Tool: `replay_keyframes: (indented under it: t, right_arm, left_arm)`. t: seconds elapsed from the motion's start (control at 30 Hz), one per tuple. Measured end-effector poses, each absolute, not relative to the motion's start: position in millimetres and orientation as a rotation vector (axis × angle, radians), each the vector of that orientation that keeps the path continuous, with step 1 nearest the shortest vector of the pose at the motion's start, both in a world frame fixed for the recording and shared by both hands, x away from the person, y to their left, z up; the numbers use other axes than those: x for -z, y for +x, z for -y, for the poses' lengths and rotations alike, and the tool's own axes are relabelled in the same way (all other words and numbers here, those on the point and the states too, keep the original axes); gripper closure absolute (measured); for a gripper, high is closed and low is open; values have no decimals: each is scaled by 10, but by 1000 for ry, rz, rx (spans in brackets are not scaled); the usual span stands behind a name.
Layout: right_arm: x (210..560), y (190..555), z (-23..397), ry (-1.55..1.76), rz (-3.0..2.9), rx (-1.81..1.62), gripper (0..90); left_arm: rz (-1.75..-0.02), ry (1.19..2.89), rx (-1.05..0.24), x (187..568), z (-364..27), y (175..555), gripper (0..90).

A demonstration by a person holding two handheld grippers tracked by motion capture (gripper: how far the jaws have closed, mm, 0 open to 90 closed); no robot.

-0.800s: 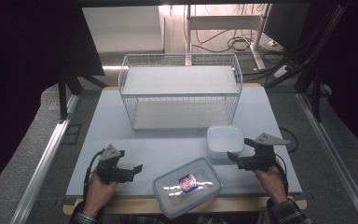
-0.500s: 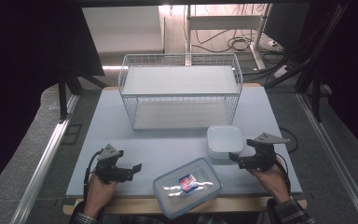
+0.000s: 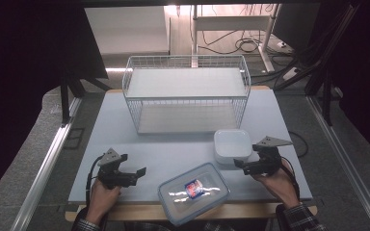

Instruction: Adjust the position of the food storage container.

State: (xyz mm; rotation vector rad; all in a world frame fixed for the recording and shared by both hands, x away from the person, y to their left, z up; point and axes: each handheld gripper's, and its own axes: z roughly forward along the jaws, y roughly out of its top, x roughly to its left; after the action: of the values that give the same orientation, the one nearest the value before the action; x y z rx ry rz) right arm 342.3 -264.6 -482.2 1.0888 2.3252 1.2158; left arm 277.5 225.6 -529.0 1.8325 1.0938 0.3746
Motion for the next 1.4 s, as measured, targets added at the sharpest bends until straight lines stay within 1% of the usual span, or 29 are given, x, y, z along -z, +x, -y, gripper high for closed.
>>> replay_keyframes:
  t: [0.03,0.07,0.1,0.13,0.2,0.3,0.33,0.37,0.5,0.53,0.57,0.63,0.73,0.83,0.87,0.93,0.97,1.0,1.03,1.1,1.23,1.4]
  right_arm:
    - [4775,3438,2617,1064,-2323,-1206,60]
    - [4775,3438,2617,1064,-2323,-1206,60]
    - [4747,3447,2607,1056,-2323,-1214,83]
    - [4691,3473,2590,1040,-2330,-1246,133]
    - [4638,3498,2567,1032,-2343,-1268,217]
    - [4603,3542,2499,1005,-2397,-1275,347]
    - [4603,3542,2499,1005,-2397,-1275,347]
    - [4592,3568,2431,987,-2439,-1244,425]
    - [4563,3632,2264,953,-2505,-1202,541]
    - [4563,3632,2264,953,-2505,-1202,541]
    - [4552,3666,2166,921,-2526,-1184,580]
    - [4543,3701,2071,908,-2541,-1182,598]
    - [4542,3741,1984,883,-2544,-1183,607]
    - [4550,3832,1829,868,-2549,-1173,673]
    - [4550,3832,1829,868,-2549,-1173,673]
    - [4562,3879,1753,849,-2565,-1160,731]
    - [4577,3921,1688,826,-2587,-1147,792]
    - [4577,3921,1688,826,-2587,-1147,792]
    - [4592,3954,1627,799,-2598,-1132,840]
    - [4604,3978,1582,784,-2609,-1122,882]
    - [4656,4006,1505,786,-2636,-1057,896]
    - [4750,4040,1548,802,-2639,-998,898]
  left_arm:
    - [-1103,1831,-371,5286,-2255,2773,16]
    - [-1103,1831,-371,5286,-2255,2773,22]
    - [-1111,1836,-357,5282,-2256,2775,22]
    - [-1118,1849,-336,5282,-2248,2778,33]
    - [-1123,1877,-334,5286,-2226,2781,37]
    - [-1115,1916,-352,5290,-2186,2778,38]
    - [-1115,1916,-352,5290,-2186,2778,39]
    - [-1108,1934,-374,5289,-2162,2772,39]
    - [-1103,1969,-414,5303,-2134,2768,39]
    - [-1102,1983,-428,5310,-2126,2768,39]
    - [-1100,2008,-444,5322,-2114,2770,39]
    - [-1094,2026,-454,5325,-2108,2770,39]
    - [-1091,2030,-458,5324,-2104,2768,39]
    - [-1094,2028,-453,5324,-2108,2767,41]
    - [-1094,2028,-453,5324,-2108,2767,41]
    - [-1093,2029,-449,5324,-2109,2767,42]
    - [-1091,2021,-424,5329,-2112,2773,42]
    - [-1091,2021,-424,5329,-2112,2773,42]
    - [-1092,2031,-426,5335,-2106,2775,43]
    - [-1087,2047,-436,5338,-2092,2771,44]
    - [-1076,2064,-434,5343,-2072,2769,44]
    - [-1080,2052,-416,5343,-2084,2771,45]
